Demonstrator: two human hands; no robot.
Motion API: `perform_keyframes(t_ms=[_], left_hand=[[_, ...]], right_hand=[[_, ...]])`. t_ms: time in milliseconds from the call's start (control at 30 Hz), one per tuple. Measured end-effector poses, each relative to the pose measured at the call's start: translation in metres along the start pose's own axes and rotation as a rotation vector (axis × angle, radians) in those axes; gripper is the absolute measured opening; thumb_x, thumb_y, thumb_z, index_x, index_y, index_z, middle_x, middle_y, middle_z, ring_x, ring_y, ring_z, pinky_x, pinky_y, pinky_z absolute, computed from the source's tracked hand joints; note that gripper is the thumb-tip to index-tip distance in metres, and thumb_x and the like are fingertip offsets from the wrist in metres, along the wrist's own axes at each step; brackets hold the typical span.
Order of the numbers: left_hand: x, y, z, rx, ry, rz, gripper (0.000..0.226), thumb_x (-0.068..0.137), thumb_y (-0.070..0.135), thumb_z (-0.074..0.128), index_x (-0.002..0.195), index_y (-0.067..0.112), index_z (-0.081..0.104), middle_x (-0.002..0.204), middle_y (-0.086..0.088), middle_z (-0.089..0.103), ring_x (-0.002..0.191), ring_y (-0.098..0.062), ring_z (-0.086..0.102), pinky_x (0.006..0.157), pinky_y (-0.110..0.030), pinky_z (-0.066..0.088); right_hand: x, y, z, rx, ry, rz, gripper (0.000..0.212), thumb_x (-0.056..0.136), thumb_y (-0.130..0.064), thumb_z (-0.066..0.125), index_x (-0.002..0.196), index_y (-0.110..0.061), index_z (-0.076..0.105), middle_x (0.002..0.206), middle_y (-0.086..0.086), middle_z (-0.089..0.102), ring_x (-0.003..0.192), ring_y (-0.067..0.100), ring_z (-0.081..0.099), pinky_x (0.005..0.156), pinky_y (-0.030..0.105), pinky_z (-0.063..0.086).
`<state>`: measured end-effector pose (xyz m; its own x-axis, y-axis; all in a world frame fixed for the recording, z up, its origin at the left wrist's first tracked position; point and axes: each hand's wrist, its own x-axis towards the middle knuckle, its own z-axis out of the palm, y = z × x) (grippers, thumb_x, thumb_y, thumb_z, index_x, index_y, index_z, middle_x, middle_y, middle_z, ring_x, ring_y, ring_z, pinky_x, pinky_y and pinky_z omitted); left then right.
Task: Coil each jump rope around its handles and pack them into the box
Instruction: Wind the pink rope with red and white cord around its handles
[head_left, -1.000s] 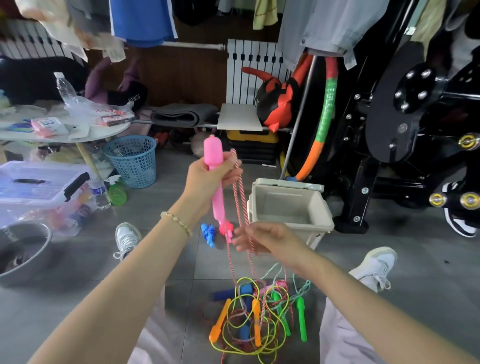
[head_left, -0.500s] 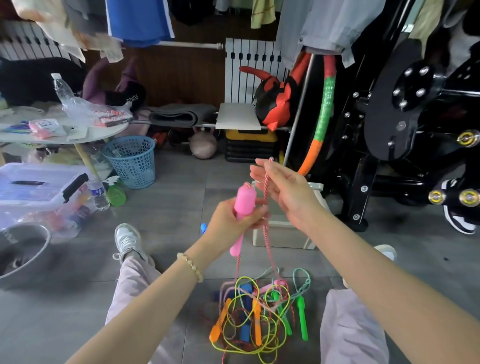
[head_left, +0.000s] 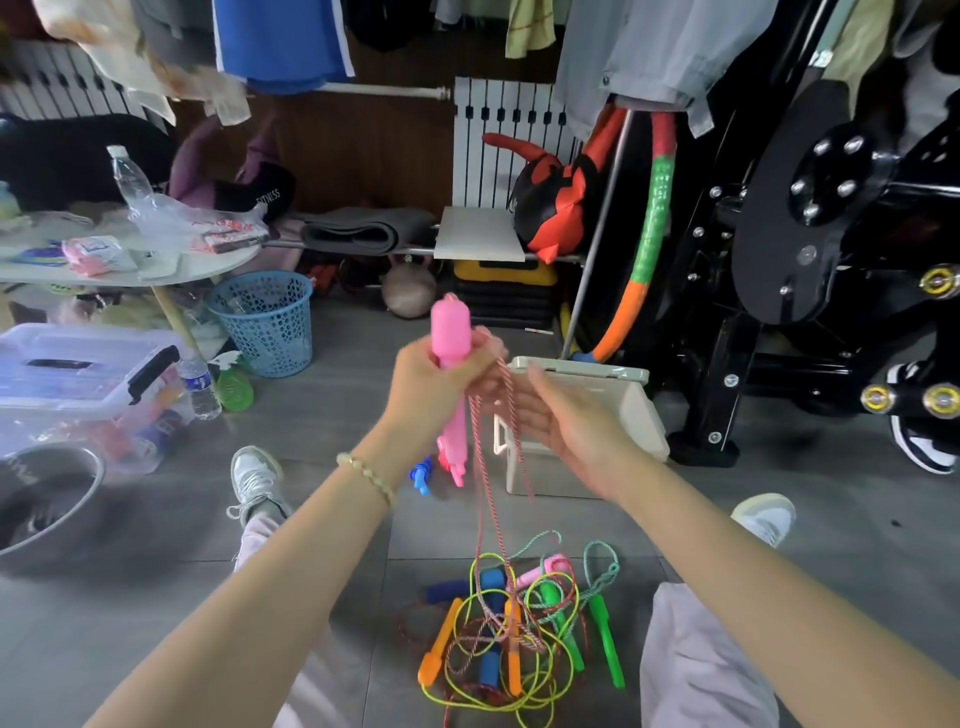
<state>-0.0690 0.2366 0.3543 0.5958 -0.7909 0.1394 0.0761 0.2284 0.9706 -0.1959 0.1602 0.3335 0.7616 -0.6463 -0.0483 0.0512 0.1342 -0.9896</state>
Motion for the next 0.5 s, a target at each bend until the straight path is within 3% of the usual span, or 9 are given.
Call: perform_keyframes(t_ms=[67, 167, 233, 300, 400, 500], left_hand=[[0.013, 0.013, -0.009, -0.076, 0.065, 0.032, 0.006, 0.084, 0.005, 0.069, 0.084, 0.008, 0.064, 0.073, -0.001, 0.073, 0.061, -0.01, 0.067, 0.06, -0.018, 0.054], [0.028, 0.027, -0.024, -0.124, 0.165, 0.095, 0.006, 0.085, 0.007, 0.068, 0.086, 0.01, 0.063, 0.078, -0.002, 0.072, 0.063, -0.008, 0.068, 0.061, -0.018, 0.054], [0.032, 0.027, -0.031, -0.12, 0.178, 0.09, 0.006, 0.086, 0.01, 0.067, 0.091, 0.009, 0.064, 0.083, -0.005, 0.072, 0.068, -0.011, 0.07, 0.066, -0.02, 0.056], [0.028, 0.01, -0.033, -0.037, 0.104, 0.007, 0.008, 0.087, 0.018, 0.067, 0.093, 0.012, 0.067, 0.087, -0.003, 0.074, 0.08, -0.016, 0.072, 0.076, -0.029, 0.058], [0.005, -0.024, -0.026, 0.241, -0.127, -0.164, 0.016, 0.083, 0.037, 0.069, 0.091, 0.023, 0.07, 0.095, -0.005, 0.073, 0.089, -0.021, 0.07, 0.09, -0.046, 0.053], [-0.021, -0.046, -0.01, 0.295, -0.365, -0.249, 0.013, 0.085, 0.023, 0.071, 0.095, 0.015, 0.07, 0.089, -0.005, 0.072, 0.078, -0.018, 0.069, 0.077, -0.034, 0.055]], right_hand=[[-0.01, 0.013, -0.005, -0.122, -0.101, 0.048, 0.039, 0.081, -0.043, 0.052, 0.102, -0.015, 0.068, 0.103, 0.01, 0.071, 0.094, 0.019, 0.068, 0.091, 0.028, 0.05], [-0.025, 0.024, -0.011, -0.34, -0.291, 0.119, 0.022, 0.092, -0.026, 0.049, 0.096, -0.014, 0.068, 0.089, 0.005, 0.072, 0.082, 0.013, 0.069, 0.085, 0.022, 0.053], [-0.026, 0.024, -0.015, -0.269, -0.229, 0.124, 0.019, 0.092, -0.02, 0.051, 0.095, -0.013, 0.068, 0.086, 0.001, 0.074, 0.082, 0.012, 0.07, 0.086, 0.025, 0.054], [-0.019, 0.015, -0.016, -0.107, -0.064, 0.07, 0.019, 0.09, -0.02, 0.052, 0.096, -0.013, 0.068, 0.086, 0.0, 0.074, 0.082, 0.011, 0.07, 0.09, 0.033, 0.053], [-0.003, -0.009, -0.013, -0.063, 0.09, -0.069, 0.018, 0.092, -0.022, 0.054, 0.099, -0.016, 0.069, 0.094, 0.001, 0.074, 0.09, 0.013, 0.069, 0.093, 0.036, 0.052], [0.008, -0.027, -0.002, -0.101, 0.126, -0.138, 0.015, 0.091, -0.025, 0.057, 0.096, -0.019, 0.07, 0.091, -0.002, 0.074, 0.089, 0.011, 0.069, 0.083, 0.027, 0.055]])
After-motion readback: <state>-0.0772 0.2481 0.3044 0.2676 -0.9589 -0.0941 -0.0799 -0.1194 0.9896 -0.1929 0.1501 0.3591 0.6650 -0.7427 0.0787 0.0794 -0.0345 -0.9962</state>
